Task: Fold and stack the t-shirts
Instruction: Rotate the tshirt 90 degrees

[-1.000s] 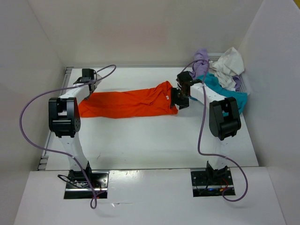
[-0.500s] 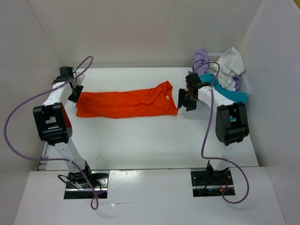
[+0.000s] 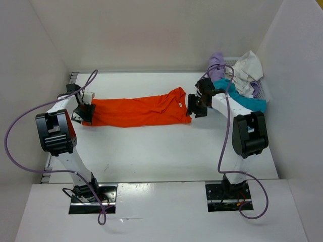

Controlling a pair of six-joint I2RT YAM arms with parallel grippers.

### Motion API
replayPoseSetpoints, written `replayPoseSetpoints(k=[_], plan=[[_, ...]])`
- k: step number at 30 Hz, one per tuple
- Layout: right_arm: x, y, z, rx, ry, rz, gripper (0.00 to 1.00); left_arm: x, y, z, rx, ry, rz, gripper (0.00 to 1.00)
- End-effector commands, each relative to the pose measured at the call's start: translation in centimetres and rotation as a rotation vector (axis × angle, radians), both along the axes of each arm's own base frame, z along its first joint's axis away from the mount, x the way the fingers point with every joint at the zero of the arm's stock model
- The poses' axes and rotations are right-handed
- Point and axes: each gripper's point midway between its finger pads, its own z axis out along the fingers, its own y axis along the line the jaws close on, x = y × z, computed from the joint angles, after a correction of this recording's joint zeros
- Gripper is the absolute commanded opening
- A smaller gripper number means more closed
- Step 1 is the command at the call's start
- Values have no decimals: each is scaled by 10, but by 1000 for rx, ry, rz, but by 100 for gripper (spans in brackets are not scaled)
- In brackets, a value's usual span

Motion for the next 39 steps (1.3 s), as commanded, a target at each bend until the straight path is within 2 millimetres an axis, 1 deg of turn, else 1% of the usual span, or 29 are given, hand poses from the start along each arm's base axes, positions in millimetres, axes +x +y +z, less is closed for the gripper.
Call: replayPoseSetpoints(k=[1,3,4,5,6,8,9,11,12,13,14,15,17,18,20,21,22,23,24,25,26,27,28,30,31,36,37,38,39], plan=[[3,4,-13,-8,2,22,61,17,-9,0,-84,-44,47,67],[2,4,-22,-13,24,22,61,20,-3,-2,-56,-51,55,67],[6,5,-26,-14,26,22,61,17,-4,-6,-59,-41,55,67],[4,10,-26,-3,28,37,61,19,-1,-5,-47,-49,58,67],[3,10,-31,-6,42,37,61,17,-2,-11,-49,-38,59,66],[5,13,-30,7,32,42,61,17,-4,-13,-57,-42,56,60],[1,13,-36,11,52,46,61,16,-4,-17,-60,-32,56,51],[3,15,-35,21,44,51,59,17,-8,-17,-82,-37,48,37],[1,17,-39,28,58,55,58,16,-8,-21,-85,-28,48,28],[3,19,-38,38,51,60,56,19,-8,-20,-82,-37,48,19],[1,20,-42,43,63,64,53,21,-7,-20,-80,-46,47,4],[1,22,-47,50,73,67,47,18,-8,-22,-82,-37,48,0],[-2,24,-58,58,105,74,33,17,-4,-22,-59,-32,43,0],[-3,26,-57,68,108,79,16,14,-4,-22,-55,-30,32,0],[-5,22,-63,48,123,70,1,6,2,-21,-30,-21,26,0],[-4,21,-63,43,124,58,0,5,2,-14,-21,-35,13,0],[-5,15,-64,33,132,43,0,-1,5,-13,1,-21,-14,0],[-1,8,-59,37,120,26,0,-14,9,-15,19,8,-16,0],[-3,4,-58,40,129,7,0,-18,11,-7,37,2,-33,0],[-5,-1,-60,39,138,-5,0,-24,12,-6,54,17,-51,0],[-5,-2,-57,32,133,-8,0,-32,20,0,107,32,-78,0],[-3,-7,-53,35,122,-22,0,-46,21,-5,127,74,-94,0],[-8,-8,-56,31,140,-22,0,-53,24,-5,153,93,-107,0],[-10,-10,-57,21,147,-26,0,-66,32,-6,208,135,-143,0],[-10,-9,-56,29,149,-23,0,-74,30,-10,206,153,-158,0],[-10,-10,-56,24,150,-35,0,-90,29,-20,209,205,-171,0],[-12,-10,-57,22,159,-35,0,-90,29,-20,212,207,-181,0],[-12,-10,-57,22,159,-35,0,-96,30,-25,216,234,-191,5],[-12,-10,-55,21,162,-35,5,-98,29,-25,213,243,-193,10]])
